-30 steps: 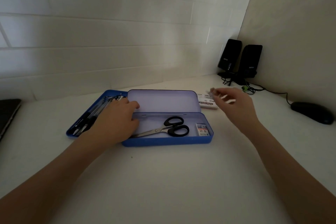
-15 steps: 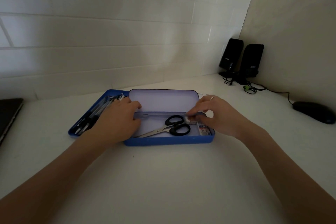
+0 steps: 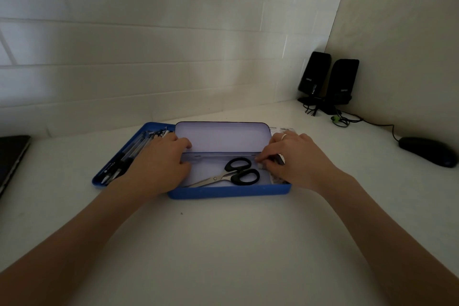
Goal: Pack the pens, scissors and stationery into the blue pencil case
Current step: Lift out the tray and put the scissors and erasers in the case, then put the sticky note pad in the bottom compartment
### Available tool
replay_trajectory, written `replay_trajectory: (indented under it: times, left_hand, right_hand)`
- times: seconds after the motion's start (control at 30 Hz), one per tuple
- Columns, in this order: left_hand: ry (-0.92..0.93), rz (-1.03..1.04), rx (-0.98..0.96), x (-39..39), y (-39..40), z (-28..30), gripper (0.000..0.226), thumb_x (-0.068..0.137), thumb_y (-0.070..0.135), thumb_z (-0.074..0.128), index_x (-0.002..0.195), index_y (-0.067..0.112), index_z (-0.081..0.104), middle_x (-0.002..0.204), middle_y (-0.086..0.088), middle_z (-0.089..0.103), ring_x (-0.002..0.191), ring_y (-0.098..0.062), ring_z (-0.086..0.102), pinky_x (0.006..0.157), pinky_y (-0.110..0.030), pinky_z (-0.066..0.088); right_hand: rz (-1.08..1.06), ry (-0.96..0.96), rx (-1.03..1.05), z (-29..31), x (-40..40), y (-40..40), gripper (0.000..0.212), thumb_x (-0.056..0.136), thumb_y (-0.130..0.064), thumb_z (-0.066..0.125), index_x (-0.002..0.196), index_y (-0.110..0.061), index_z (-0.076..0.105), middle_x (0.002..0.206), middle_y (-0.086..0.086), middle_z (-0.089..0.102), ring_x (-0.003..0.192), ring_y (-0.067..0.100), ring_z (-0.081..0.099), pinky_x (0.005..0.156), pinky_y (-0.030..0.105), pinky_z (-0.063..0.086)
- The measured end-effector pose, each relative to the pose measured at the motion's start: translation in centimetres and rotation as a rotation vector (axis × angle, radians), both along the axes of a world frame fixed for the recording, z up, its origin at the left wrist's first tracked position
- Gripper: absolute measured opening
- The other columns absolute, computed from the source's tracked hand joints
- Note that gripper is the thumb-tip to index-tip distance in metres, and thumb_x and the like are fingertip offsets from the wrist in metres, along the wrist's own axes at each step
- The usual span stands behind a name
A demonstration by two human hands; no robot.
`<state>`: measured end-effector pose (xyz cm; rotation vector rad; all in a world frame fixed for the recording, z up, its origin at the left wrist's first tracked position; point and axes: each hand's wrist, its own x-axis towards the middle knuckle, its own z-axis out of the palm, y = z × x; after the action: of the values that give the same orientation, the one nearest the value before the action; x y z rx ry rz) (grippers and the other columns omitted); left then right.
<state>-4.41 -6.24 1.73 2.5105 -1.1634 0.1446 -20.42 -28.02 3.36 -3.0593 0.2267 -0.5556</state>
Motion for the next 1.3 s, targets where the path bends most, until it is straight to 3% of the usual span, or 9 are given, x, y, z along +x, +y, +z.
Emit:
replay_trajectory:
  times: [0.17,0.3,0.4,0.57,0.8,0.9,1.03,1.13,1.3]
  left_hand:
    - [0.023,-0.005,-0.001,-0.1,0.1,0.2,0.038,0.083,0.017,0.048,0.12,0.015,0.054,0.115,-0.01,0.053,0.105,-0.027,0.05,0.092,-0.039,0.042]
    - [0.059,-0.029,0.0,-0.1,0.1,0.2,0.042,0.083,0.003,0.045,0.123,0.013,0.052,0.12,-0.01,0.05,0.11,-0.026,0.048,0.094,-0.037,0.041]
    - [0.06,-0.058,0.016,-0.1,0.0,0.2,0.042,0.081,-0.001,0.045,0.119,0.014,0.053,0.118,-0.009,0.049,0.108,-0.025,0.046,0.092,-0.035,0.04]
    - [0.053,-0.037,-0.009,0.2,0.0,0.0,0.04,0.079,0.0,0.045,0.114,0.016,0.054,0.115,-0.008,0.049,0.103,-0.025,0.048,0.087,-0.039,0.044]
    - [-0.068,-0.019,0.013,-0.6,-0.1,-0.3,0.037,0.083,0.018,0.048,0.12,0.017,0.051,0.117,-0.009,0.051,0.103,-0.027,0.049,0.087,-0.039,0.044]
    - [-0.063,-0.011,0.005,-0.5,-0.2,-0.5,0.035,0.086,0.023,0.048,0.121,0.018,0.05,0.118,-0.008,0.051,0.106,-0.027,0.048,0.089,-0.037,0.043]
    - [-0.022,-0.005,-0.002,-0.7,-0.3,-0.4,0.042,0.088,0.048,0.045,0.122,0.023,0.049,0.12,-0.004,0.048,0.111,-0.026,0.044,0.095,-0.038,0.041]
    - [0.147,-0.036,0.056,-1.1,-0.3,-0.1,0.067,0.075,0.07,0.044,0.129,0.03,0.041,0.127,0.001,0.039,0.121,-0.025,0.036,0.105,-0.039,0.034]
    - [0.243,-0.043,0.079,-1.6,-0.2,0.4,0.087,0.065,0.072,0.053,0.138,0.033,0.027,0.143,0.002,0.026,0.134,-0.026,0.021,0.11,-0.04,0.025]
  right_hand:
    - [0.0,0.021,0.059,-0.1,0.0,-0.4,0.019,0.086,-0.034,0.057,0.099,-0.038,0.071,0.093,-0.01,0.06,0.09,0.012,0.05,0.078,0.029,0.036]
    - [-0.041,-0.157,0.349,-0.2,-0.2,-1.3,0.018,0.085,-0.019,0.058,0.092,-0.027,0.073,0.087,-0.011,0.061,0.076,0.007,0.051,0.07,0.021,0.042]
    - [-0.2,-0.277,0.321,-0.8,-0.3,-3.1,0.027,0.089,-0.014,0.052,0.111,-0.024,0.065,0.108,-0.001,0.064,0.089,0.013,0.054,0.076,0.02,0.039]
    - [-0.295,-0.083,0.391,-2.9,0.0,-5.4,0.048,0.093,-0.018,0.047,0.14,-0.025,0.037,0.147,0.004,0.039,0.131,0.022,0.039,0.108,0.036,0.031]
    - [-0.359,0.277,0.308,-1.8,2.6,-6.8,0.071,0.086,-0.06,0.045,0.146,-0.042,0.011,0.159,0.001,0.002,0.147,0.022,0.003,0.116,0.047,0.014]
    - [-0.345,0.177,0.4,-2.3,3.3,-6.5,0.063,0.09,-0.051,0.047,0.145,-0.031,0.026,0.156,0.008,0.021,0.142,0.025,0.023,0.115,0.04,0.022]
    - [-0.392,0.008,0.18,-2.9,4.2,-5.8,0.043,0.093,-0.041,0.045,0.125,-0.014,0.052,0.123,0.015,0.058,0.11,0.031,0.054,0.087,0.036,0.042]
    - [-0.396,0.071,-0.053,-2.6,4.6,-5.1,0.031,0.097,-0.032,0.037,0.108,-0.007,0.053,0.108,0.016,0.063,0.096,0.033,0.059,0.07,0.033,0.037]
    - [-0.387,0.11,-0.23,-2.3,4.7,-4.0,0.025,0.097,-0.019,0.036,0.112,-0.007,0.053,0.112,0.012,0.063,0.101,0.03,0.061,0.079,0.033,0.045]
